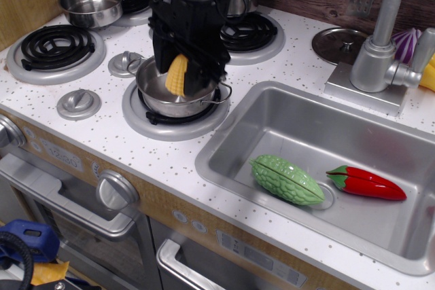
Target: Put corn in pan which is on stove
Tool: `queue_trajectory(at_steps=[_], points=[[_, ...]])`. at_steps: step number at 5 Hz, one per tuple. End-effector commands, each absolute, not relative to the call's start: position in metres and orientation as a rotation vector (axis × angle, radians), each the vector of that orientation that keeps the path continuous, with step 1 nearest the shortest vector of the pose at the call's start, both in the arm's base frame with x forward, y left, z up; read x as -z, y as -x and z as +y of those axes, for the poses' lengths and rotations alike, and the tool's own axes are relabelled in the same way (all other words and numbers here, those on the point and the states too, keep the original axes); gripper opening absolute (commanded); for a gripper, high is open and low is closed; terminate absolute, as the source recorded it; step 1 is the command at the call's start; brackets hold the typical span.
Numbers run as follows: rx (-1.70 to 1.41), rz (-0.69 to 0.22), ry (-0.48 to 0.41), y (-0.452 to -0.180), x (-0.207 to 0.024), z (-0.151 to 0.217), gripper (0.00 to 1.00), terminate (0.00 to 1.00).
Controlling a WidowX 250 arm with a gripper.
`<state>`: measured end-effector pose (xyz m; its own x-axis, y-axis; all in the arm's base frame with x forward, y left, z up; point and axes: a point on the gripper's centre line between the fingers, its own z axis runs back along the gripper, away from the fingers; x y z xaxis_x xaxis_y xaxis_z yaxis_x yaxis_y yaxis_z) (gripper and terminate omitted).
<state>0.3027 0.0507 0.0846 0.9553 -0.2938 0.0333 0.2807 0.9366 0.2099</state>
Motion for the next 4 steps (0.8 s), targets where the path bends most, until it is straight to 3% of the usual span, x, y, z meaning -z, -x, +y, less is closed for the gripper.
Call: queue_trajectory(at_steps=[1, 3, 4], points=[[0.363, -0.128, -0.212, -0.324, -0.089, 0.073, 0.00, 0.00], [0.415, -0.154, -0.168, -0.329, -0.071, 0.093, 0.00, 0.00], [0.440, -0.177, -0.157, -0.331, -0.062, 0.099, 1.00, 0.00]])
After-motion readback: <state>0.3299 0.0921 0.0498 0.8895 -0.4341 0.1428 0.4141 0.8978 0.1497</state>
